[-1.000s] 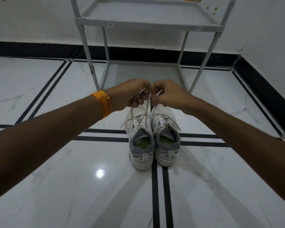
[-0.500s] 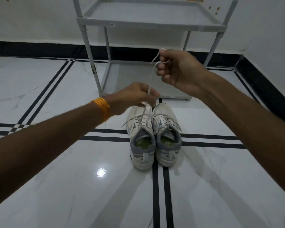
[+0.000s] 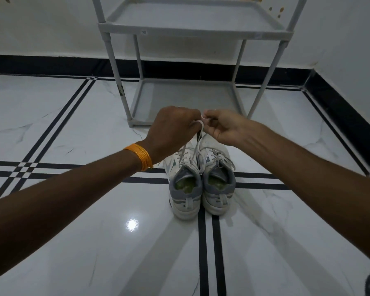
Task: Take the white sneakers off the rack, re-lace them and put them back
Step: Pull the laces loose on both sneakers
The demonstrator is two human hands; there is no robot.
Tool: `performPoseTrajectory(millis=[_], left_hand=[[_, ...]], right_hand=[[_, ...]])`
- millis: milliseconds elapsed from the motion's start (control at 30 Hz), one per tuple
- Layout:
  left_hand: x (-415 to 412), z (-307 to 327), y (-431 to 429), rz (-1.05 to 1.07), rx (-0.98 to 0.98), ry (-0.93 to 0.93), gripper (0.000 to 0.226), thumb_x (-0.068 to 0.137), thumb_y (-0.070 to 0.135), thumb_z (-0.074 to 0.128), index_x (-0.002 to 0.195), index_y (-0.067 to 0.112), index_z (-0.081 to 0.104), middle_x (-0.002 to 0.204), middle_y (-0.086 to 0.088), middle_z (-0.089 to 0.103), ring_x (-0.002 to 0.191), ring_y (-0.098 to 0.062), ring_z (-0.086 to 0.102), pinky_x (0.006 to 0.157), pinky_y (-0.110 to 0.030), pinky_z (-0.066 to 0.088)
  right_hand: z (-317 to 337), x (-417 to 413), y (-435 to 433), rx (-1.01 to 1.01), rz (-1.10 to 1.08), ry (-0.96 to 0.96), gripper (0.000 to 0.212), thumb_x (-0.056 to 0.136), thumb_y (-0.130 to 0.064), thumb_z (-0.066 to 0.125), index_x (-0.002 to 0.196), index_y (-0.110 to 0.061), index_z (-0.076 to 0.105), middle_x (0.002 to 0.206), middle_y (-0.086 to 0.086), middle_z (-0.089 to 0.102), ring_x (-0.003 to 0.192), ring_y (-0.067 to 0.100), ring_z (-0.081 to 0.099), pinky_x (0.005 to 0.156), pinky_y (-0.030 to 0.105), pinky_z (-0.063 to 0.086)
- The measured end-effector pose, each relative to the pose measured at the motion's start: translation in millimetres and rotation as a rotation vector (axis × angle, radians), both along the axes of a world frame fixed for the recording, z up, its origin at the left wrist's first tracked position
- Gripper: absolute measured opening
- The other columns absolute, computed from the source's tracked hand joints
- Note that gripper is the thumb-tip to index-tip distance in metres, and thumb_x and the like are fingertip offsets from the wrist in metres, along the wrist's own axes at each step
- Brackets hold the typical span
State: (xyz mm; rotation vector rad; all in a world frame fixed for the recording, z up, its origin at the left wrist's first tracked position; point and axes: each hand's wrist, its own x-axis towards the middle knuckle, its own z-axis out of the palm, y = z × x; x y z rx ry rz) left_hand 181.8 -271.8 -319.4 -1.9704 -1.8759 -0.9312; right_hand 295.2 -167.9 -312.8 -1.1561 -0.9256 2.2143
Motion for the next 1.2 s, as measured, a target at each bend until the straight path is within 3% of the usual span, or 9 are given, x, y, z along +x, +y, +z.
performPoseTrajectory(millis=[67, 133, 233, 367, 667, 833, 967, 1100, 1200], left_hand=[[1.8, 2.1, -1.2, 0.018, -0.08, -0.123, 0.029, 0.088, 0.026, 0.055, 0.071, 0.008, 0.07, 0.057, -0.005, 0.067, 0.05, -0.019, 0.062, 0.056, -0.034, 0.054], [2.4, 6.4, -0.7, 0.015, -0.266, -0.517, 0.027, 0.087, 0.017, 0.056, 0.067, 0.004, 0.068, 0.054, -0.005, 0.067, 0.052, -0.02, 0.069, 0.053, -0.03, 0.056], [0.2, 16.6, 1.7, 0.05, -0.49, -1.107, 0.025, 0.087, 0.011, 0.054, 0.066, 0.002, 0.063, 0.045, -0.001, 0.059, 0.063, -0.028, 0.073, 0.055, -0.027, 0.05], [-5.1, 22.1, 4.7, -0.004, -0.517, -1.221, 0.026, 0.091, 0.017, 0.051, 0.073, 0.003, 0.064, 0.042, 0.0, 0.052, 0.074, -0.029, 0.075, 0.061, -0.026, 0.054], [-11.3, 13.8, 0.7, -0.072, -0.407, -1.011, 0.034, 0.098, 0.016, 0.043, 0.082, -0.006, 0.064, 0.059, -0.013, 0.062, 0.051, -0.018, 0.065, 0.053, -0.025, 0.055], [-24.2, 5.8, 1.5, 0.045, -0.261, -0.396, 0.05, 0.098, 0.04, 0.043, 0.073, 0.005, 0.069, 0.06, -0.007, 0.07, 0.054, -0.016, 0.068, 0.062, -0.029, 0.056], [-51.2, -8.6, -4.8, 0.119, -0.168, -0.139, 0.038, 0.092, 0.036, 0.059, 0.069, 0.006, 0.067, 0.055, -0.002, 0.062, 0.049, -0.017, 0.058, 0.062, -0.026, 0.047], [-88.7, -41.6, -26.9, 0.178, -0.357, 0.071, 0.007, 0.085, 0.003, 0.064, 0.08, 0.002, 0.07, 0.069, -0.017, 0.069, 0.063, -0.031, 0.064, 0.066, -0.03, 0.049], [-112.1, -64.1, -45.3, 0.312, -0.588, 0.208, 0.009, 0.084, 0.005, 0.065, 0.09, 0.002, 0.071, 0.082, -0.021, 0.07, 0.076, -0.037, 0.064, 0.072, -0.038, 0.055]], right_hand=[[-2.6, 0.6, -1.6, 0.012, 0.042, -0.034, 0.011, 0.097, -0.001, 0.049, 0.09, 0.003, 0.056, 0.083, 0.017, 0.061, 0.07, 0.019, 0.065, 0.059, 0.028, 0.062], [-1.7, 4.6, -6.2, 0.087, 0.136, -0.14, 0.017, 0.097, -0.011, 0.053, 0.106, 0.003, 0.056, 0.097, 0.021, 0.064, 0.082, 0.027, 0.069, 0.065, 0.032, 0.063], [-1.6, 6.5, -15.1, 0.486, 0.19, -0.454, 0.036, 0.093, -0.034, 0.056, 0.118, -0.009, 0.049, 0.107, 0.016, 0.063, 0.094, 0.03, 0.068, 0.076, 0.04, 0.062], [4.2, 2.1, -31.6, 0.89, -0.052, -0.388, 0.016, 0.087, -0.027, 0.06, 0.095, -0.017, 0.052, 0.091, 0.01, 0.064, 0.081, 0.025, 0.07, 0.065, 0.038, 0.062], [3.1, 16.4, -31.5, 0.602, 0.438, -0.251, 0.02, 0.091, -0.023, 0.062, 0.103, -0.008, 0.058, 0.084, 0.009, 0.07, 0.069, 0.018, 0.067, 0.058, 0.026, 0.053], [-2.0, 22.0, -19.6, 0.985, 0.324, -0.463, 0.025, 0.086, -0.03, 0.069, 0.078, -0.007, 0.072, 0.075, 0.007, 0.07, 0.067, 0.012, 0.057, 0.062, 0.025, 0.042], [-2.9, 42.9, 14.0, 0.958, 0.115, -0.557, 0.028, 0.082, -0.023, 0.073, 0.08, 0.004, 0.071, 0.088, 0.018, 0.071, 0.082, 0.014, 0.063, 0.068, 0.023, 0.043], [-32.8, 72.3, 38.7, 0.969, 0.138, -0.897, 0.017, 0.074, -0.019, 0.076, 0.069, -0.003, 0.072, 0.075, 0.014, 0.069, 0.067, 0.017, 0.058, 0.06, 0.028, 0.043], [-58.6, 85.8, 40.8, 1.042, 0.193, -1.12, 0.018, 0.073, -0.023, 0.077, 0.068, -0.006, 0.073, 0.065, 0.009, 0.068, 0.062, 0.022, 0.062, 0.053, 0.024, 0.04]])
